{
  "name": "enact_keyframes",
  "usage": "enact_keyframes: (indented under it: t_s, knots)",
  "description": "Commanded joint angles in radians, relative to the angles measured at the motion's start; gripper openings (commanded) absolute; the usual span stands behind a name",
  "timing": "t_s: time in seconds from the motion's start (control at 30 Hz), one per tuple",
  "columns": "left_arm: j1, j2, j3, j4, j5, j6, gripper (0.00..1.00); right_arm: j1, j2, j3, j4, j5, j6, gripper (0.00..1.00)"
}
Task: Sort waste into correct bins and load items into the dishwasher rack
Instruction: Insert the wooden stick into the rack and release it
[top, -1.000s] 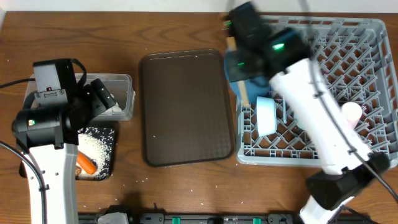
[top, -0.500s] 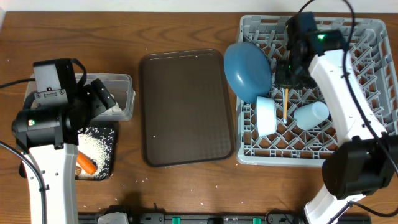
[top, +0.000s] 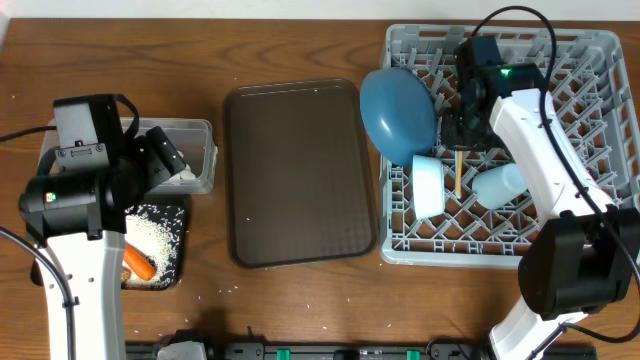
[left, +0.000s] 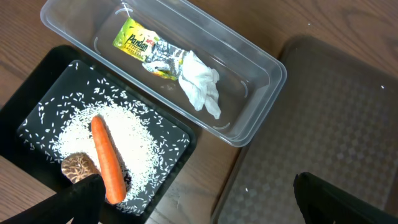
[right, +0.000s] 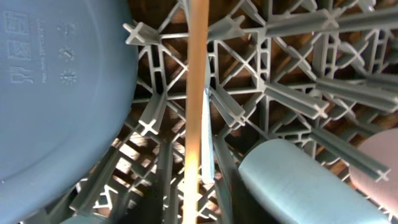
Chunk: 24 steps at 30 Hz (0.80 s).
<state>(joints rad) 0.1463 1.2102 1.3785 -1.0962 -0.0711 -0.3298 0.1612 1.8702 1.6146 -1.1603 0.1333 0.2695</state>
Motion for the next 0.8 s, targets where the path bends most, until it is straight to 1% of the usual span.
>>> enact_keyframes:
  t_s: [0.0, 0.03, 0.1, 0.17, 0.3, 0.37, 0.47, 0.5, 0.57, 0.73, 0.77]
  knots:
    - [0.004, -0.001, 0.002, -0.003, -0.008, 0.003, 0.98, -0.005, 0.002, -0.005, 0.019, 0.019, -0.013, 0.41]
    - [0.004, -0.001, 0.002, -0.003, -0.008, 0.003, 0.98, -0.006, -0.003, 0.002, 0.026, 0.019, -0.013, 0.46]
    - [0.004, -0.001, 0.002, -0.003, -0.008, 0.003, 0.98, -0.006, -0.020, 0.029, 0.027, 0.006, -0.017, 0.49]
    - [0.004, -0.001, 0.002, -0.003, -0.008, 0.003, 0.98, -0.006, -0.045, 0.061, 0.021, -0.036, -0.037, 0.50]
    - [0.004, -0.001, 0.002, -0.003, -0.008, 0.003, 0.98, -0.001, -0.146, 0.124, 0.036, -0.267, -0.126, 0.50]
    - [0.004, -0.001, 0.002, -0.003, -0.008, 0.003, 0.98, 0.010, -0.206, 0.137, 0.055, -0.349, -0.144, 0.50]
    - [0.004, -0.001, 0.002, -0.003, -0.008, 0.002, 0.98, 0.037, -0.314, 0.139, 0.085, -0.385, -0.143, 0.53]
    - [0.004, -0.001, 0.002, -0.003, -0.008, 0.003, 0.98, 0.049, -0.350, 0.139, 0.091, -0.385, -0.143, 0.60]
    - [0.004, -0.001, 0.002, -0.003, -0.008, 0.003, 0.98, 0.066, -0.406, 0.139, 0.097, -0.385, -0.143, 0.99]
    - [0.004, -0.001, 0.002, -0.003, -0.008, 0.003, 0.98, 0.097, -0.528, 0.139, 0.085, -0.399, -0.130, 0.99]
    - [0.004, -0.001, 0.002, -0.003, -0.008, 0.003, 0.98, 0.097, -0.547, 0.139, 0.057, -0.399, -0.134, 0.99]
